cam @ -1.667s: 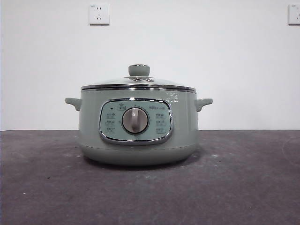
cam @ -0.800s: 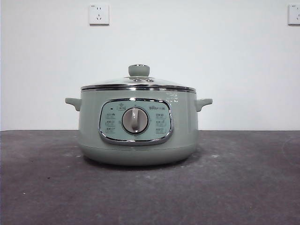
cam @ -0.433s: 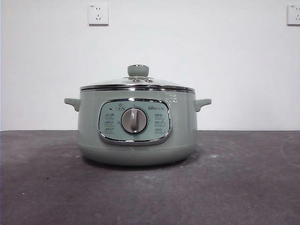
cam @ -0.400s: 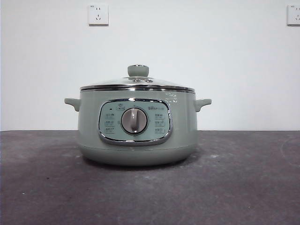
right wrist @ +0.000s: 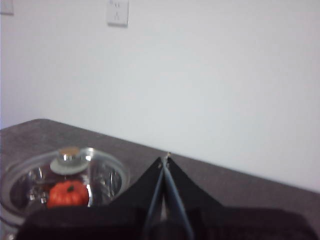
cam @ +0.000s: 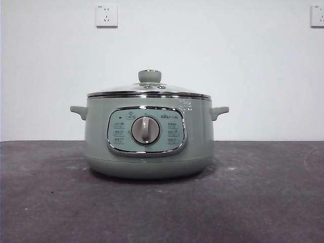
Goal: Pick up the pumpkin,open the lid,put the pumpkin in the pot,close the lid
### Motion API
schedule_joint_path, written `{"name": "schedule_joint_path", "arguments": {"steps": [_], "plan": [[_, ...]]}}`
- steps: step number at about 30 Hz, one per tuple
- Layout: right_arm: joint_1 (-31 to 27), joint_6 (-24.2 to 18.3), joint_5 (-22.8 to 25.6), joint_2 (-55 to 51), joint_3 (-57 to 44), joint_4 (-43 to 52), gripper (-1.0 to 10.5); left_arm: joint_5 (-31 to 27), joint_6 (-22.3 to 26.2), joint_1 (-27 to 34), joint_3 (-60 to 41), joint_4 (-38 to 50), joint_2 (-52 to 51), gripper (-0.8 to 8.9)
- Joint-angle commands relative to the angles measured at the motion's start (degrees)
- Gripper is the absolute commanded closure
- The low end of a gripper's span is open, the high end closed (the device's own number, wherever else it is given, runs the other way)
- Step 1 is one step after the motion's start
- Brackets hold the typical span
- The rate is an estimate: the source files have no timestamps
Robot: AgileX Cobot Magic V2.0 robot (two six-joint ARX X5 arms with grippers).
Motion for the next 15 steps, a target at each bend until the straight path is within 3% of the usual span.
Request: {"name": "schedule_joint_path", "arguments": {"steps": [1, 4, 9, 15], "plan": [[-0.20, 3.78, 0.33, -4.98, -12.59, 7.74, 9.5, 0.00, -0.35, 0.13, -0.90, 0.11, -0.15, 8.17], [-0.17, 6.36, 0.87, -9.16, -20.70, 12.17, 9.5, 0.00, -0.37, 0.13, -0.90, 0.11, -0.15, 8.17], [-0.17, 11.17, 8.26, -14.10, -29.77, 13.05, 9.5, 0.00, -0.37, 0.13, -0.90, 0.11, -0.15, 8.17], [-0.17, 11.43, 9.22, -17.22, -35.28, 12.81, 9.5, 0.00, -0.37, 0.15, -0.90, 0.11, -0.15, 8.17]]}}
